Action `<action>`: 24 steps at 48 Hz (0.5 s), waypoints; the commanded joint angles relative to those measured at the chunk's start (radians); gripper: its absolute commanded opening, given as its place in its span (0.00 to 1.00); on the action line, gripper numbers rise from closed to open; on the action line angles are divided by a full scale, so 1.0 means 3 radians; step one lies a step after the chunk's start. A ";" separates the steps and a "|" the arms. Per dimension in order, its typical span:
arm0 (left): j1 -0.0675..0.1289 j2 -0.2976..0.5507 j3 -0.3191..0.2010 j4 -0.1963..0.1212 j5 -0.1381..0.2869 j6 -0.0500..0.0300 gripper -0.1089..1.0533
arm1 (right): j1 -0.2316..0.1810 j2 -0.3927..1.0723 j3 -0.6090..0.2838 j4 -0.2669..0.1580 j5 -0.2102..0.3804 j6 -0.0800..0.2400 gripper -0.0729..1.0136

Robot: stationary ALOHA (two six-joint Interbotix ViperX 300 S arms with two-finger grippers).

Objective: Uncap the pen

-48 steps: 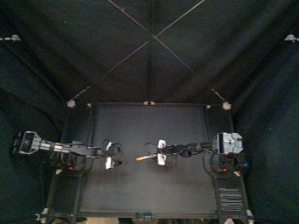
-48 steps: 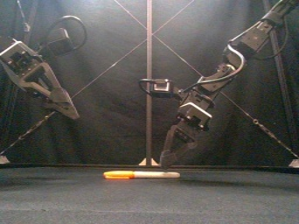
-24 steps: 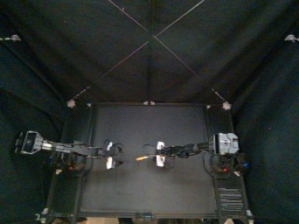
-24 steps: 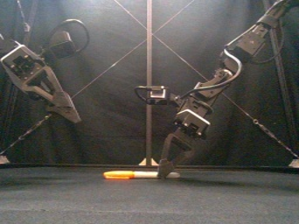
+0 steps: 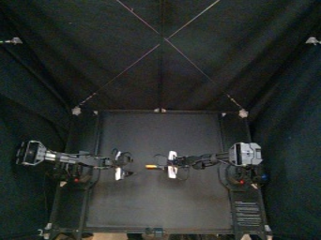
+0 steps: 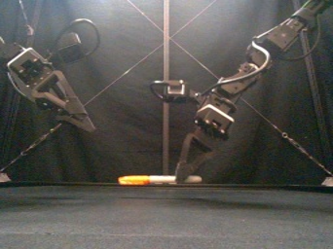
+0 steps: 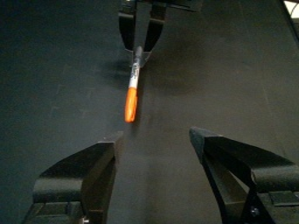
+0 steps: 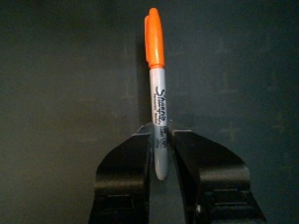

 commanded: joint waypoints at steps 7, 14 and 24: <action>0.0031 -0.0005 -0.0123 0.0005 -0.0102 0.0015 0.91 | -0.0010 -0.0332 -0.0184 -0.0015 -0.0015 -0.0026 0.57; 0.0061 -0.0010 -0.0133 0.0005 -0.0159 0.0015 0.91 | 0.0015 -0.0389 -0.0271 -0.0036 -0.0036 -0.0036 0.57; 0.0118 -0.0010 -0.0148 0.0005 -0.0245 0.0020 0.91 | 0.0056 -0.0399 -0.0373 -0.0153 -0.0036 -0.0010 0.57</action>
